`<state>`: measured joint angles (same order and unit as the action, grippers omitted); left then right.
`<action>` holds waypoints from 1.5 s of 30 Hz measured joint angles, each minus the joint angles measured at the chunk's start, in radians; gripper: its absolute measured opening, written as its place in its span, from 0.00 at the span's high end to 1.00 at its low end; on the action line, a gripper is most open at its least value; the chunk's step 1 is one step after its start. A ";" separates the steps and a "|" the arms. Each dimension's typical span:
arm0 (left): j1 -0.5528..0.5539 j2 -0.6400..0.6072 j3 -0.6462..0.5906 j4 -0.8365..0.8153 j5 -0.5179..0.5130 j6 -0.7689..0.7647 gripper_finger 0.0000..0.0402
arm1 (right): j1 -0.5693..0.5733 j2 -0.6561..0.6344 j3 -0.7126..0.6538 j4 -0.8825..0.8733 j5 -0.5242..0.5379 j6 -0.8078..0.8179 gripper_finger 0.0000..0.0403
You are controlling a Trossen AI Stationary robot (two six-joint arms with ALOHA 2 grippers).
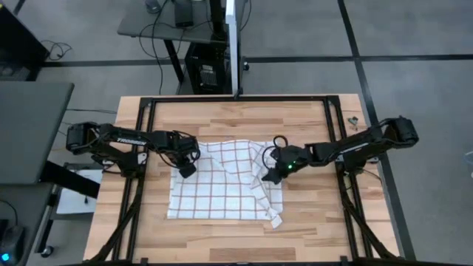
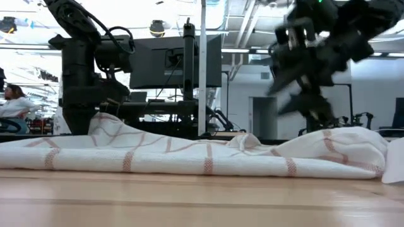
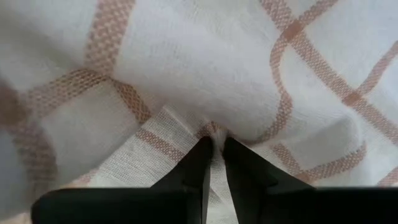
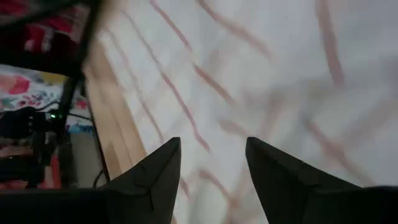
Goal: Roll towel
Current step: Fold the white towel
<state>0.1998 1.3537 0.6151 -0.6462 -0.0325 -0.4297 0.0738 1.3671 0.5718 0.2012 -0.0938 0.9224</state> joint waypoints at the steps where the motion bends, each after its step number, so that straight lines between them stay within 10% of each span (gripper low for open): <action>1: 0.000 0.000 0.000 0.018 0.000 0.001 0.92 | 0.004 0.009 0.015 -0.002 0.021 -0.060 0.56; 17: 0.000 -0.001 0.001 0.056 0.001 0.027 0.92 | -0.058 0.495 0.514 -0.547 0.042 -0.785 0.67; 33: 0.000 -0.002 0.002 0.023 0.000 0.067 0.92 | -0.143 0.216 0.520 -1.051 0.082 -0.853 0.67; 45: 0.003 -0.002 0.002 0.065 -0.002 0.063 0.92 | -0.052 0.350 0.519 -0.641 0.039 -0.811 0.67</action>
<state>0.2031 1.3521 0.6170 -0.5812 -0.0349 -0.3668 0.0223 1.7174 1.0904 -0.4402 -0.0551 0.1117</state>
